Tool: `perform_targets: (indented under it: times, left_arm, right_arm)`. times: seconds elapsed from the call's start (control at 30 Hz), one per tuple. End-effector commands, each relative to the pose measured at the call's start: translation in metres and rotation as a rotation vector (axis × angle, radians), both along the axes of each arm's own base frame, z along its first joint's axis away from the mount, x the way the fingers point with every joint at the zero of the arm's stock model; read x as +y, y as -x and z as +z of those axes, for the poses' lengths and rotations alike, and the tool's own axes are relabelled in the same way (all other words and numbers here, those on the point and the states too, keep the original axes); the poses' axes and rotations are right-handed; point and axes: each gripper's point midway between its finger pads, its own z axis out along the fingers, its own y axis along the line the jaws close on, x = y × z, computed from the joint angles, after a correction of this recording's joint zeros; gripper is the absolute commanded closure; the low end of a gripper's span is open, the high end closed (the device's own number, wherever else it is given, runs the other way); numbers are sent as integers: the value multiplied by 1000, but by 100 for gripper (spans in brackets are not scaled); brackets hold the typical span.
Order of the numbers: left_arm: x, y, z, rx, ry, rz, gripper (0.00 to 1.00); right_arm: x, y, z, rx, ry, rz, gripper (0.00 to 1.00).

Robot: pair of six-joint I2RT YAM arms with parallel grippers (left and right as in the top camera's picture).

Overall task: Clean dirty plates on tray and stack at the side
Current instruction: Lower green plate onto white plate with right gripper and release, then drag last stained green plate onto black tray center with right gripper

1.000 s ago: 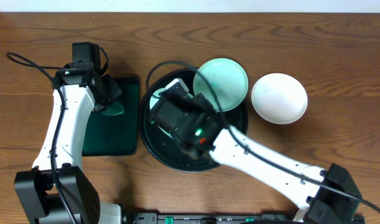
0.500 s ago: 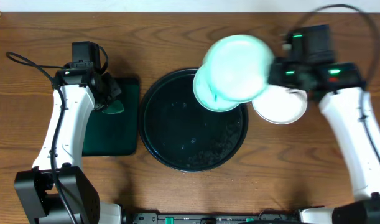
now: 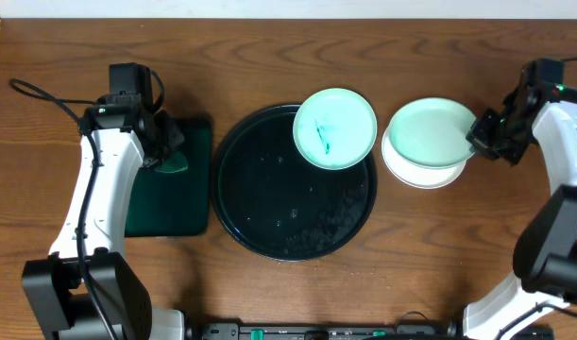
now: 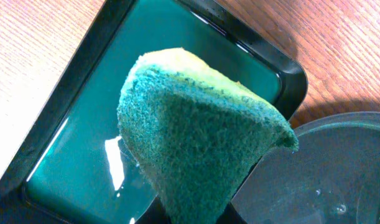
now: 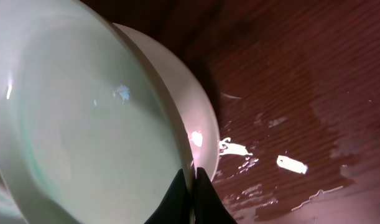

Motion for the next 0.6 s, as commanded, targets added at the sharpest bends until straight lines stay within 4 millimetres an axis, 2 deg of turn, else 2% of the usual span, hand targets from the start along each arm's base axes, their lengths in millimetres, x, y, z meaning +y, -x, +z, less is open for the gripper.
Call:
perform_targets:
  times: [0.0, 0.07, 0.1, 0.13, 0.17, 0.27, 0.33, 0.43, 0.5, 0.57]
  left_arm:
    - [2, 3, -4, 16, -9, -3, 93]
    - [2, 3, -4, 16, -9, -3, 93]
    - [2, 3, -4, 16, -9, -3, 93]
    - [2, 3, -4, 16, -9, -3, 93]
    - [2, 3, -4, 15, -9, -3, 93]
    - [2, 3, -4, 15, -9, -3, 93]
    - [2, 3, -4, 15, -9, -3, 92]
    - [2, 3, -4, 16, -9, -3, 93]
    - [2, 3, -4, 16, -9, -3, 93]
    - [2, 3, -5, 19, -20, -37, 93]
  right_arm:
    - [-2, -1, -13, 25, 10, -2, 99]
    - [-4, -5, -16, 16, 16, -3, 99]
    - [-4, -7, -16, 9, 17, -1, 95]
    - [-1, -8, -15, -1, 7, 19, 84]
    - [2, -9, -14, -10, -8, 50, 79]
    - [20, -7, -12, -17, -51, 143, 73]
    - [31, -5, -10, -9, -57, 177, 71]
    - [57, -14, 7, -42, -46, 289, 68]
    - [84, -29, 24, -119, -67, 413, 68]
    - [115, -52, 45, -218, -12, 574, 62]
